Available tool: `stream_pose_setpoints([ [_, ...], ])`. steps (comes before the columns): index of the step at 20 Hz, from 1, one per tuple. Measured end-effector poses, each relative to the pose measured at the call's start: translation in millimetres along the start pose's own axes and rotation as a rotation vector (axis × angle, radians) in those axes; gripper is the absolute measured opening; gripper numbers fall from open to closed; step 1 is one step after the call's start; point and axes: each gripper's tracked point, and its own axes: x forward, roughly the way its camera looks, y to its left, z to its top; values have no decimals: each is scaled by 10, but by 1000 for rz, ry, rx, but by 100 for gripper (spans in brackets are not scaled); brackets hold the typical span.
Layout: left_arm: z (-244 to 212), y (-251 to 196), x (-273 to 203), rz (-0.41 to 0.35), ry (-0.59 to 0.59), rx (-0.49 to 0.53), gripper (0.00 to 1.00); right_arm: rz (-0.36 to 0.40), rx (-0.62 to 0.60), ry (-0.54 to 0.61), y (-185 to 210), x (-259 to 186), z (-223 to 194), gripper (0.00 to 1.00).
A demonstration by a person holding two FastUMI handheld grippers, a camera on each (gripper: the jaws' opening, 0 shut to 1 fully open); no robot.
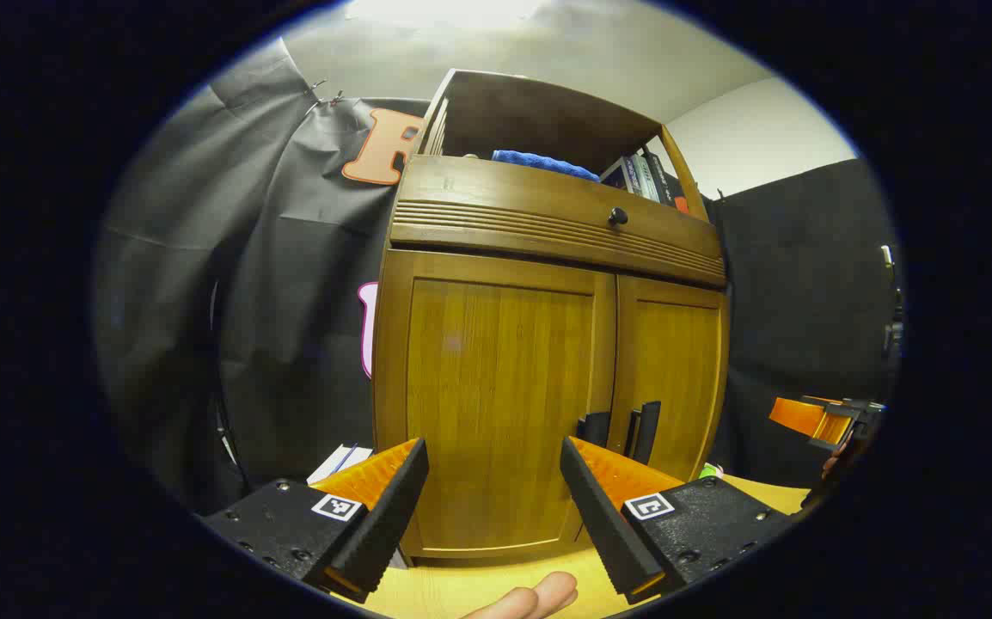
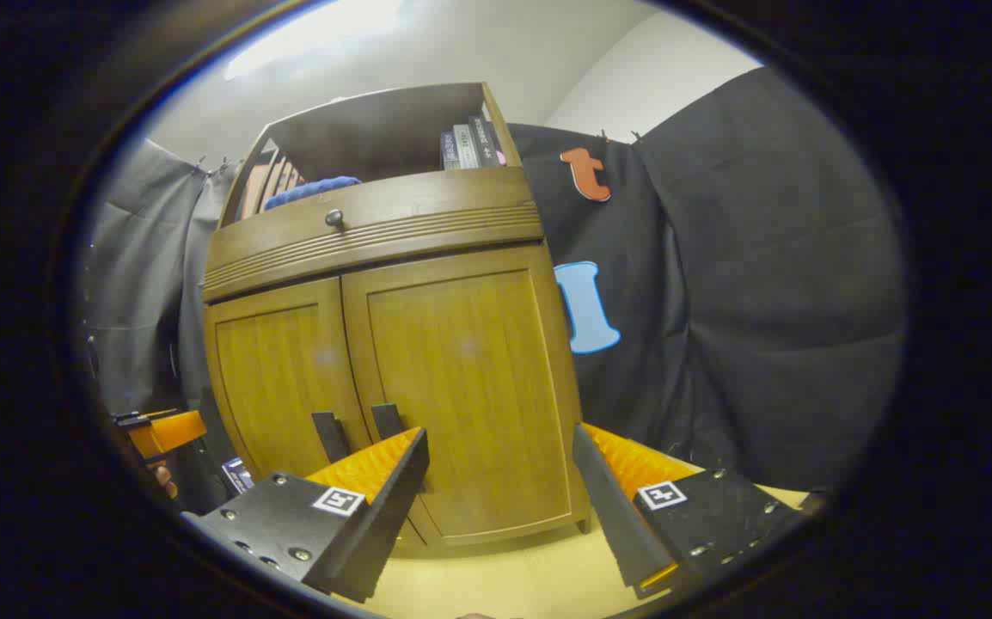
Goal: Open the right door of the double-door shoe cabinet with the right hand, and open the left door with the left hand.
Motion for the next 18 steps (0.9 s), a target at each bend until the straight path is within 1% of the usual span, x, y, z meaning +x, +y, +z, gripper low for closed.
stream_pose_setpoints([
  [1,0,-6,0,0,1,-1,92,-1,-2,-4,-2,-6,2,99],
  [3,-3,7,4,2,3,1,92,3,-5,-10,15,-5,21,99],
  [4,-6,8,8,4,2,1,95,4,-8,-13,24,-8,31,99],
  [5,2,7,3,4,-2,1,93,4,-13,-18,28,-11,42,99],
  [6,12,4,0,3,-5,0,93,5,-19,-22,37,-12,55,99],
  [7,15,2,-7,2,-8,0,95,4,-25,-26,46,-9,58,99],
  [8,21,-3,-14,1,-10,0,95,4,-28,-28,52,0,51,99],
  [9,32,-4,-17,-2,-12,0,92,5,-27,-27,61,5,33,99],
  [10,32,-4,-17,-3,-14,0,92,9,-24,-25,79,9,27,99],
  [11,34,-2,-22,-2,-15,0,92,13,-23,-25,101,21,20,96],
  [12,42,4,-27,0,-16,1,92,17,-28,-27,119,39,22,99],
  [16,50,58,-40,25,-17,4,93,28,-37,-30,209,103,-29,99],
  [18,74,48,-66,24,-22,7,93,29,-36,-32,248,151,-57,99],
])
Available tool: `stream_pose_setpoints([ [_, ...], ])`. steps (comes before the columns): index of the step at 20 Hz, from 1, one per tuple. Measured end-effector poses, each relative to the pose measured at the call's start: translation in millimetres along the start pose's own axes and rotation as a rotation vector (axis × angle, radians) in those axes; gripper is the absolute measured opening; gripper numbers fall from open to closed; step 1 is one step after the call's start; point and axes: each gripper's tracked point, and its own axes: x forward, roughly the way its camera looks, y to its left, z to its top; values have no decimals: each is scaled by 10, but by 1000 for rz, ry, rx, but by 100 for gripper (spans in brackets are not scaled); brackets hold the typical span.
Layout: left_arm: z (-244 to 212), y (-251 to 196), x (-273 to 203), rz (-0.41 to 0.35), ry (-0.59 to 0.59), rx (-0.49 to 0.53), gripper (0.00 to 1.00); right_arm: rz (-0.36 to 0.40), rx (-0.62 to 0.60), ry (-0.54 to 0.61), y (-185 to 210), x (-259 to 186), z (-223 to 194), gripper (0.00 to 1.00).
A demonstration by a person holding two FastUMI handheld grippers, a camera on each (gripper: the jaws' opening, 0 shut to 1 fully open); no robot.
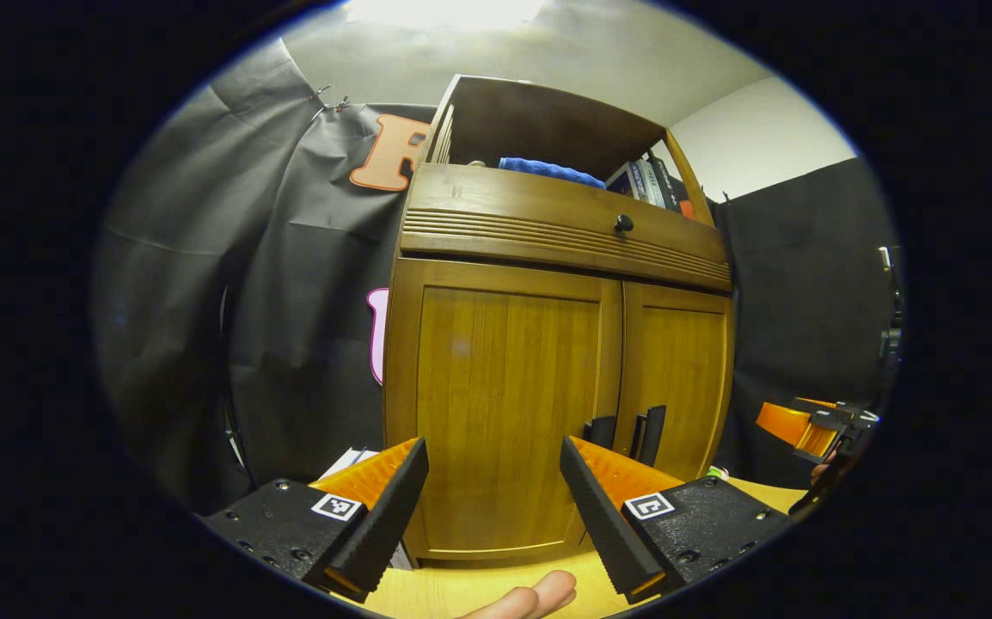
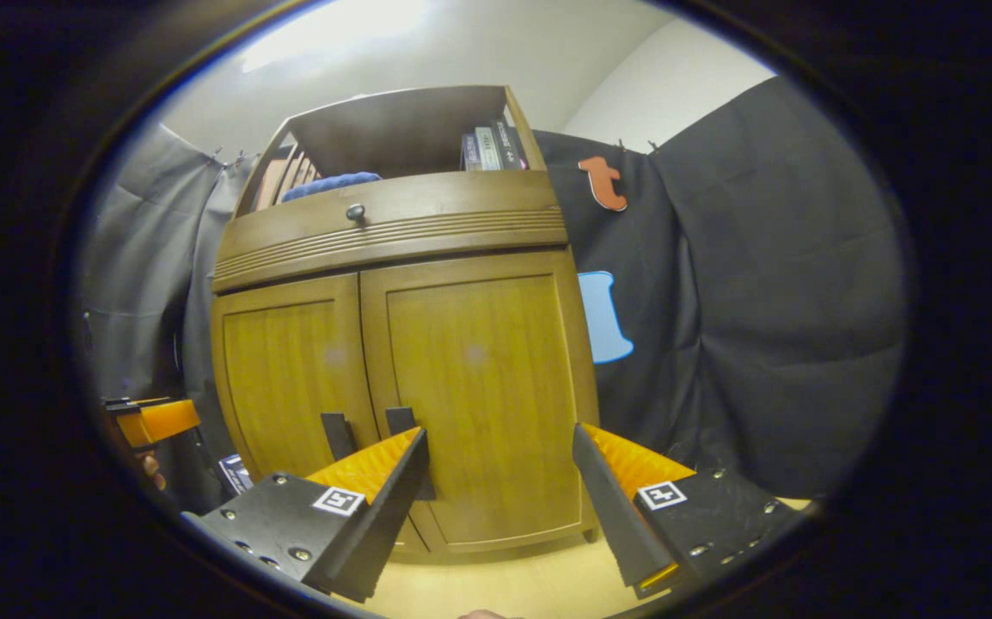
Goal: Open the right door of the double-door shoe cabinet with the right hand, and open the left door with the left hand.
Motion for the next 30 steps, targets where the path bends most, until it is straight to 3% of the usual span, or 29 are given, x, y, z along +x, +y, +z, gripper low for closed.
stream_pose_setpoints([
  [4,56,-84,2,-37,-30,5,92,39,-16,-4,134,157,-99,100],
  [5,-28,-82,33,-36,-7,11,95,42,-24,-14,158,200,-114,96],
  [6,-108,-79,68,-33,23,14,99,50,-34,-23,209,248,-122,99],
  [7,-168,-79,103,-27,47,13,92,60,-45,-27,272,318,-150,99],
  [8,-194,-84,131,-24,61,13,92,70,-58,-31,333,385,-161,96],
  [10,-194,-91,157,-29,65,26,93,71,-83,-40,418,556,-172,99],
  [13,-120,9,138,5,33,40,93,98,-96,-37,612,822,-223,100],
  [14,-85,61,136,23,20,46,92,101,-101,-29,650,903,-250,96],
  [15,-60,107,128,37,9,52,92,111,-103,-17,699,958,-303,100],
  [20,-7,302,156,83,-7,58,92,204,-63,29,1049,1109,-541,100],
  [24,-12,362,144,89,0,34,95,152,-57,95,1032,1301,-782,96],
  [27,12,324,134,72,-8,31,92,173,-56,138,1059,1384,-900,100],
  [28,10,315,137,71,-8,25,93,191,-41,140,1069,1141,-775,78],
  [29,4,307,128,68,-7,21,92,202,-33,139,1128,1416,-892,57],
  [30,13,293,136,65,-7,19,92,202,-39,140,1118,1397,-896,36],
])
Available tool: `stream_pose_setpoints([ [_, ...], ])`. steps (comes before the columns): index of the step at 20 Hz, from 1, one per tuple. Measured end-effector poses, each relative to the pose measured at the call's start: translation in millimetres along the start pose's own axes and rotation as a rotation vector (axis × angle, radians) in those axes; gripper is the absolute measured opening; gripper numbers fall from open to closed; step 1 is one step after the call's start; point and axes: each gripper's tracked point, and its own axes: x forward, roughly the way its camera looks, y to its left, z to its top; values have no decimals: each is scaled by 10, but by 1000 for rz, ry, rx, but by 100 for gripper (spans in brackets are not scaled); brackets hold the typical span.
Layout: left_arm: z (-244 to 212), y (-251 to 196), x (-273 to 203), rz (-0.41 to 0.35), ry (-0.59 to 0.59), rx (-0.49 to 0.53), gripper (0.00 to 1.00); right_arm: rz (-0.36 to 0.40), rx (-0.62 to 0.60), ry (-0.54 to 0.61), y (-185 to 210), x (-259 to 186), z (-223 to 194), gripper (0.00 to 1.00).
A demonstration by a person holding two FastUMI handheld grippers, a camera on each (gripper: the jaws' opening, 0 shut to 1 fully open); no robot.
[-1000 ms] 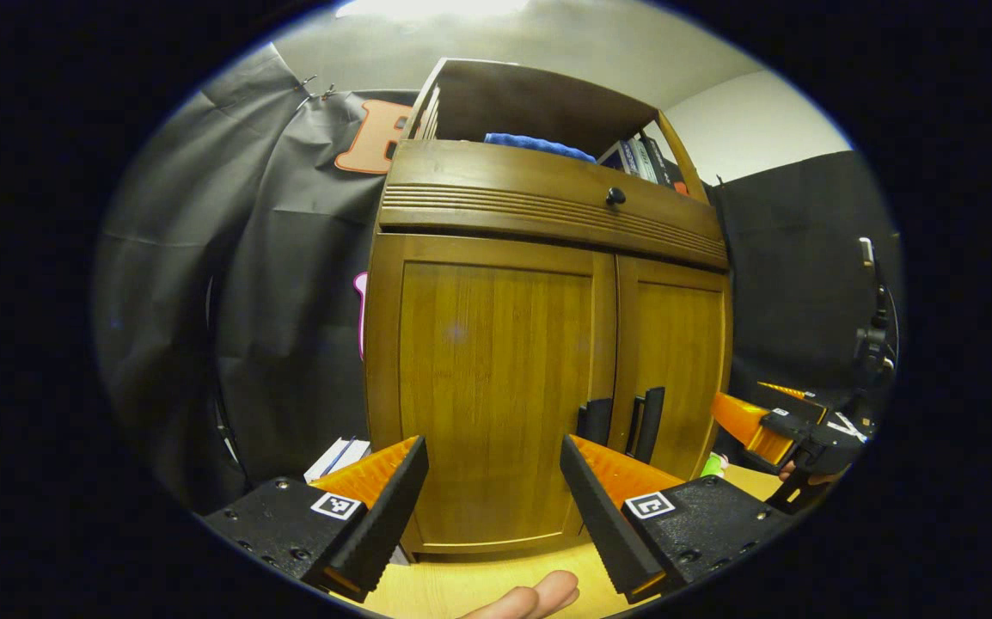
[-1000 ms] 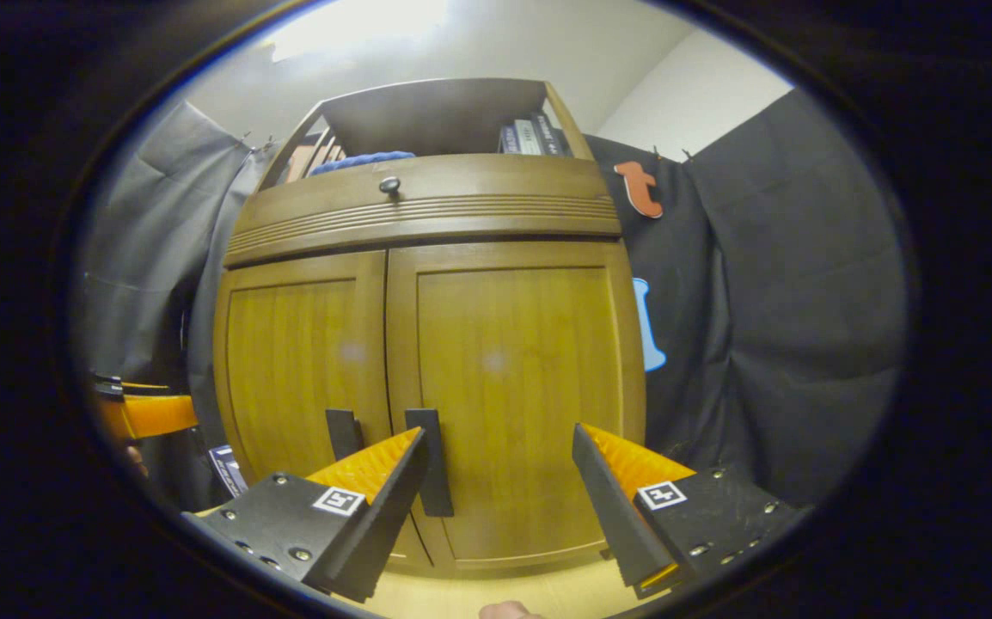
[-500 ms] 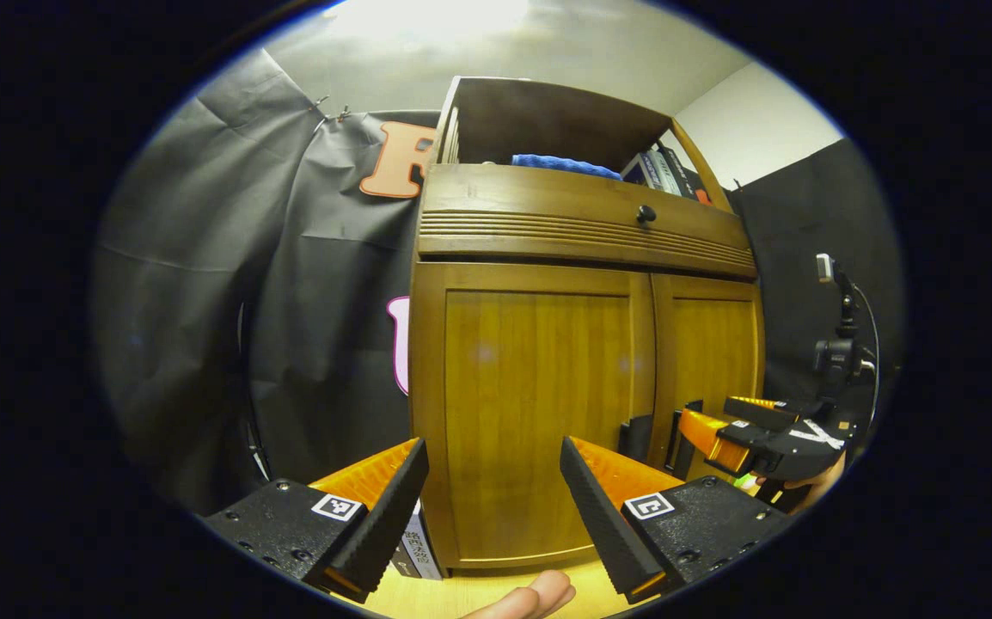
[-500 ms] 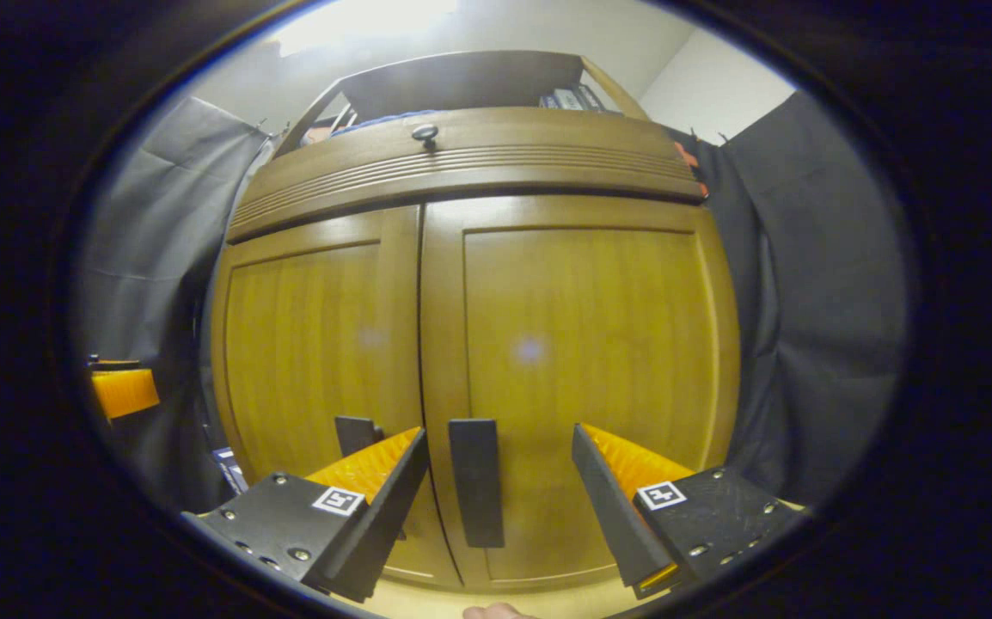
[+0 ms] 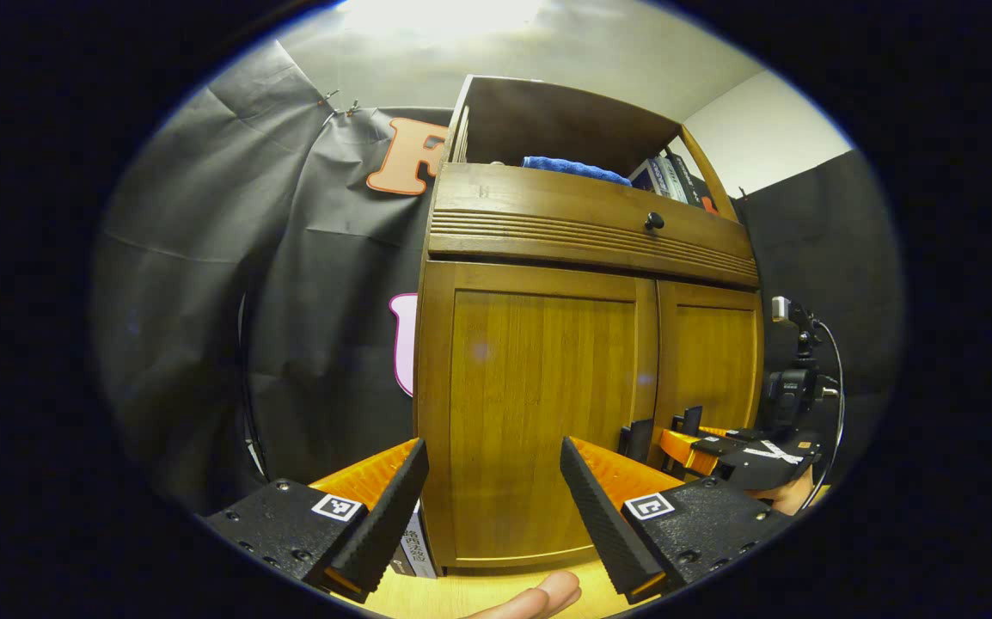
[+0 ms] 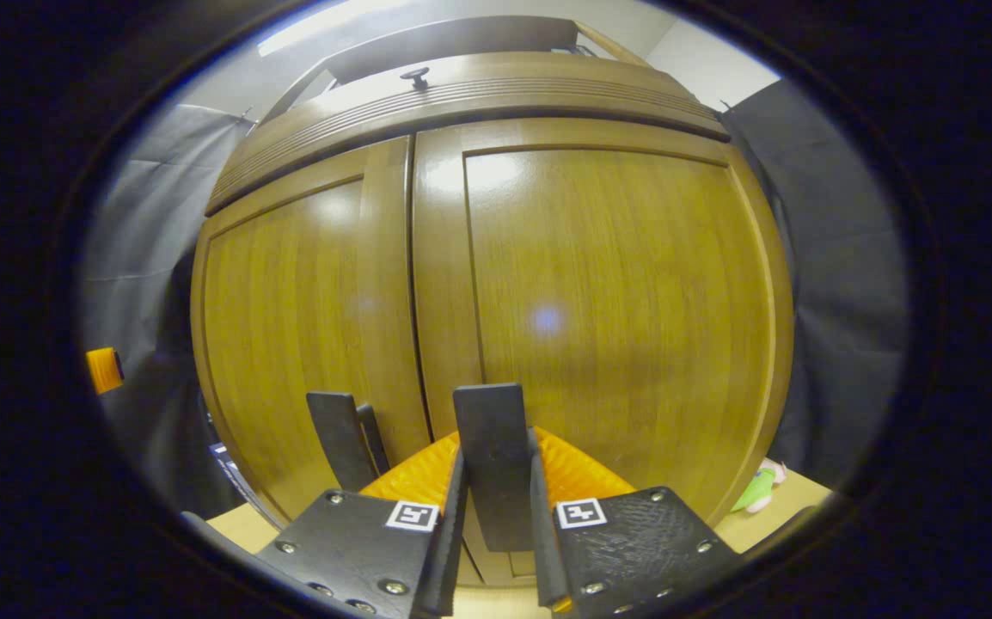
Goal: Open the right door of the double-door shoe cabinet with the right hand, and open the left door with the left hand.
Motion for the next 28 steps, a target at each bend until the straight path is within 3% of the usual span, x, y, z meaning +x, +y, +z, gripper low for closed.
stream_pose_setpoints([
  [3,-35,-36,11,-10,10,-5,95,21,4,16,21,27,-34,36],
  [4,-34,-57,9,-18,12,-7,93,29,-25,23,24,-8,-28,30],
  [5,-48,-64,8,-21,16,-7,93,36,-66,30,25,-16,-20,34],
  [6,-47,-66,8,-22,16,-7,95,37,-95,38,20,-42,-24,30],
  [12,-107,-151,-1,-46,46,-25,93,35,-93,66,-34,-382,-12,30],
  [13,-100,-161,-6,-51,42,-27,96,42,-90,67,-59,-431,-24,26],
  [14,-92,-162,-13,-52,40,-28,92,44,-78,69,-73,-473,-17,30],
  [15,-98,-170,-25,-54,40,-27,93,41,-65,66,-96,-512,-13,26],
  [18,-77,-177,-45,-58,34,-28,96,22,-80,48,-137,-641,5,29],
  [20,-65,-185,-57,-60,31,-28,93,15,-75,44,-143,-694,26,26],
  [26,-34,-246,-106,-82,21,-22,92,-15,-79,17,-41,-921,277,29],
  [28,-19,-254,-126,-84,16,-24,96,-25,-71,14,-42,-972,326,29],
])
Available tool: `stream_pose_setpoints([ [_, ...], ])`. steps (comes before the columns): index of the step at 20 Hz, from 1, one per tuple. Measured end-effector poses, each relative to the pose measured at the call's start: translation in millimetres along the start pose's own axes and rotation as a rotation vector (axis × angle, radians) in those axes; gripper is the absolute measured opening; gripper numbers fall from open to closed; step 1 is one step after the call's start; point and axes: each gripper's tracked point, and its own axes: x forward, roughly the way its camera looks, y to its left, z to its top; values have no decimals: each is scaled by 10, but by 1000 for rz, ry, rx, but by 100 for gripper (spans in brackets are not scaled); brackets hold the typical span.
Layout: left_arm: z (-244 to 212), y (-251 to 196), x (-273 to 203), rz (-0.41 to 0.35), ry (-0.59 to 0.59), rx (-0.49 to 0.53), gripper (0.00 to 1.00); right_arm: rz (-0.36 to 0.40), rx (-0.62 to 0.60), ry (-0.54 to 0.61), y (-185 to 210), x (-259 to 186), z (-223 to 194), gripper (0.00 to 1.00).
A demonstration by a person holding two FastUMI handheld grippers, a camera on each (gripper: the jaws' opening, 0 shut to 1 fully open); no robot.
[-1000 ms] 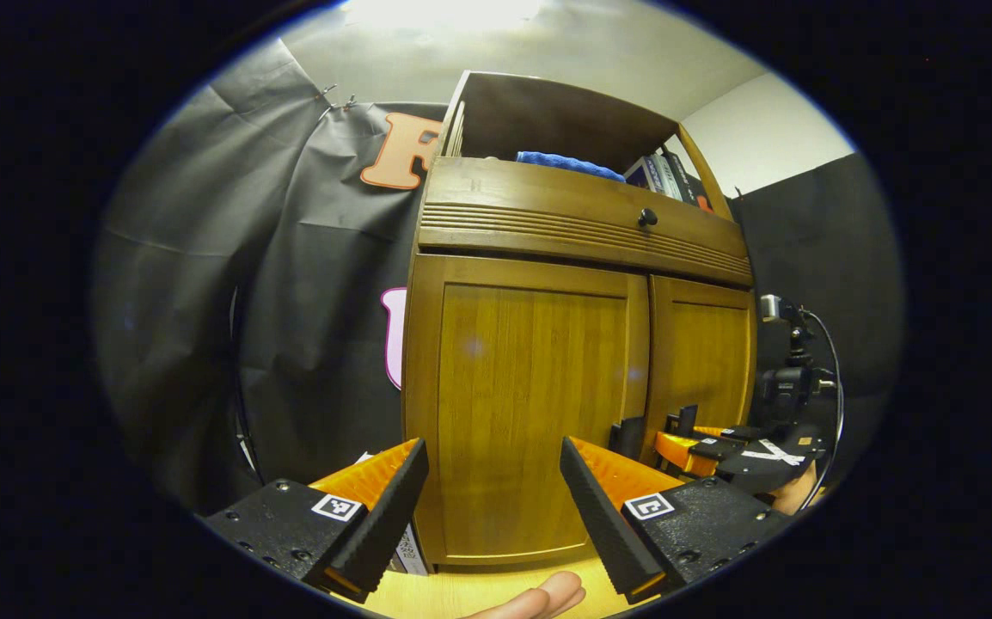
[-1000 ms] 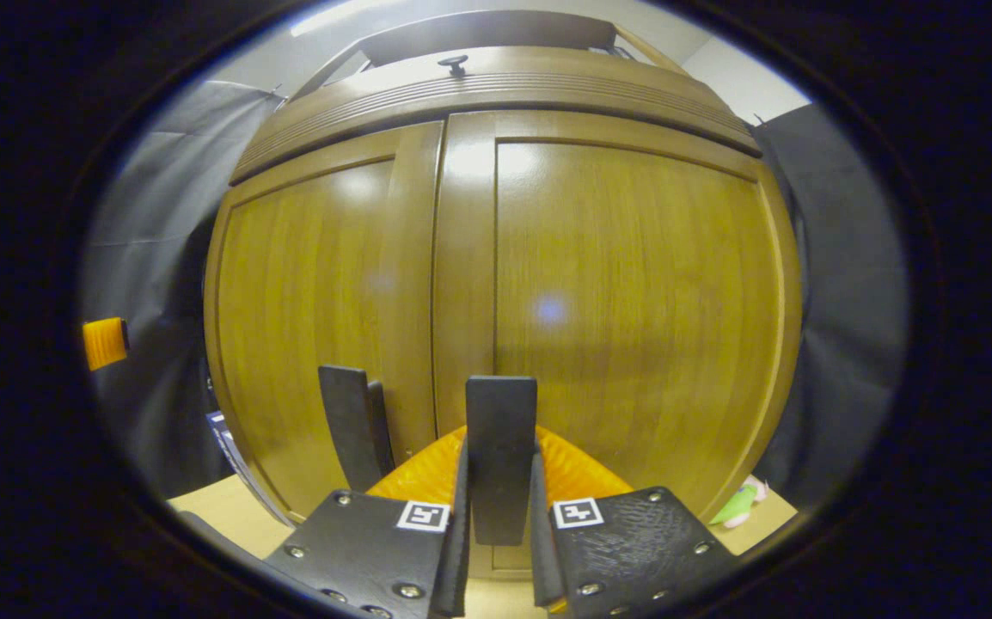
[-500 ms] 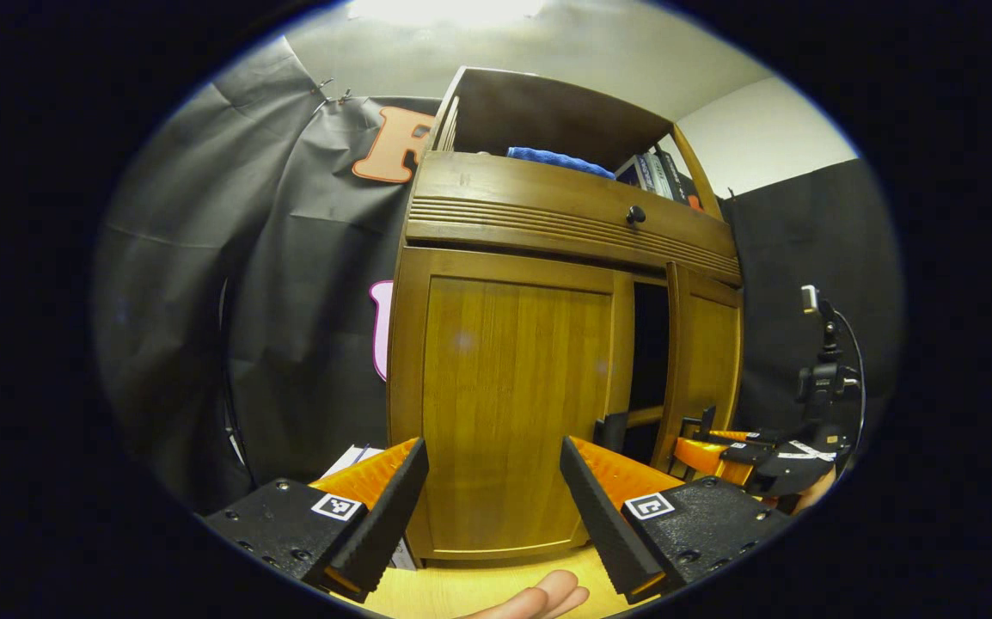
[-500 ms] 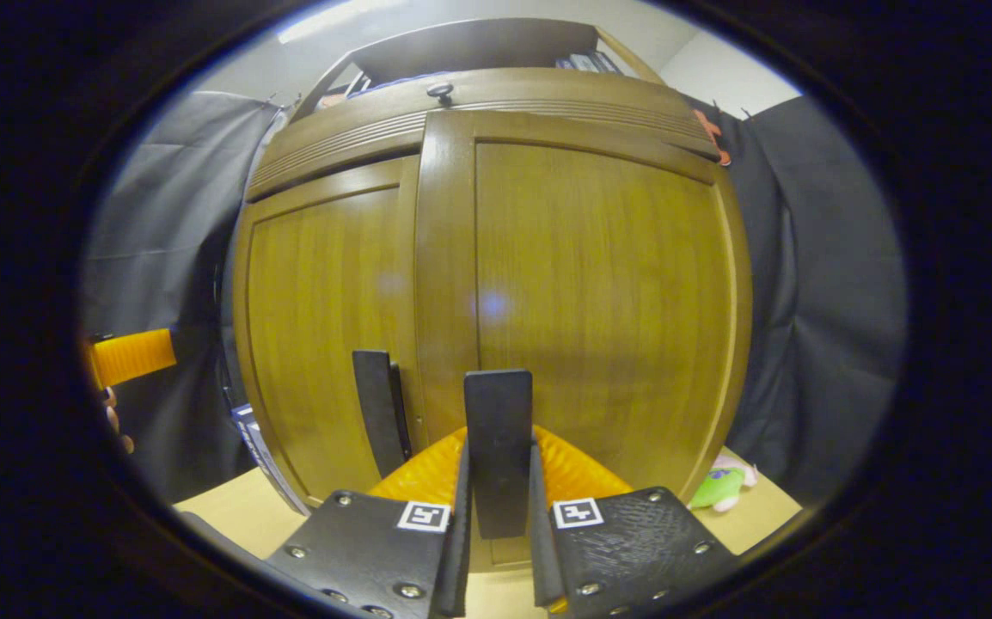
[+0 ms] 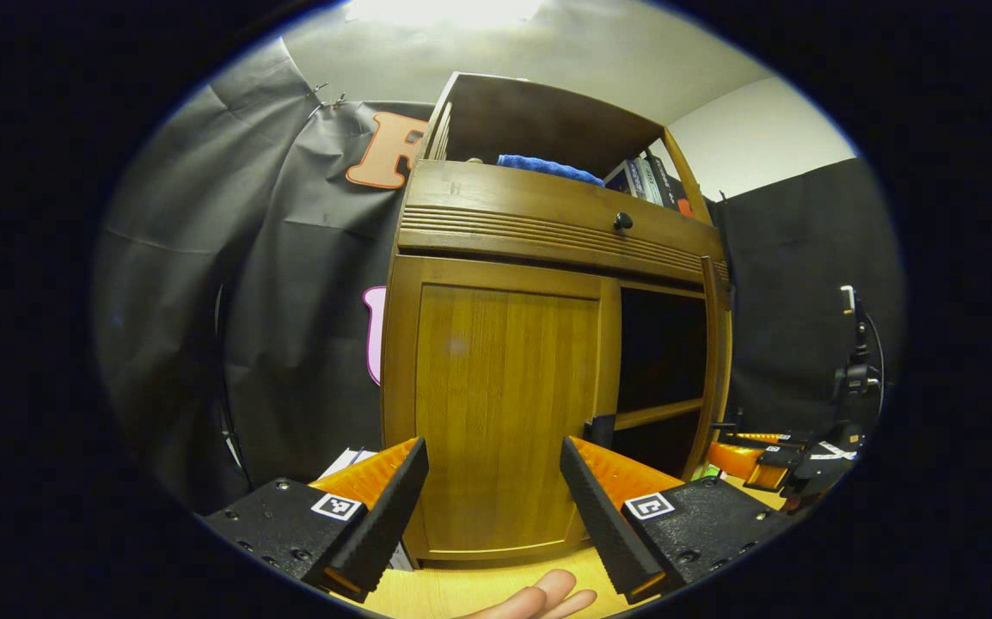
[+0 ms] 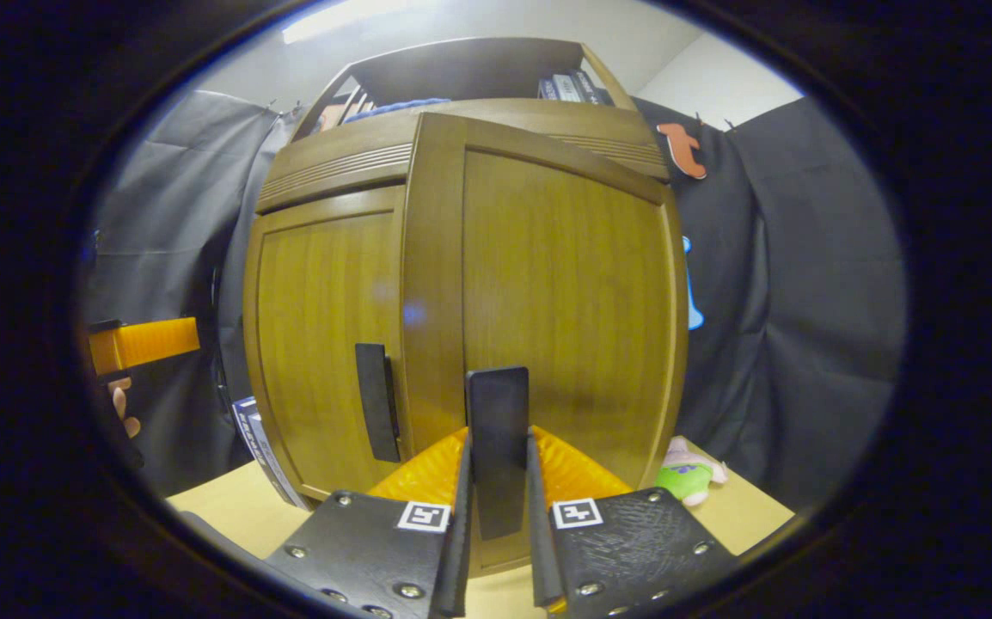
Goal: Open the right door of the double-door shoe cabinet with the right hand, and open the left door with the left hand.
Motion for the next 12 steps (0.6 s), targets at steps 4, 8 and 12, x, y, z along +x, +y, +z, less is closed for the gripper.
stream_pose_setpoints([
  [4,15,-51,-25,-13,-4,2,92,-29,-8,-7,-28,-66,36,29],
  [8,10,-97,-35,-22,-3,12,92,-53,-5,-10,34,-154,219,29],
  [12,13,-122,-52,-26,-6,15,93,-85,-3,-20,-96,-236,226,29],
])
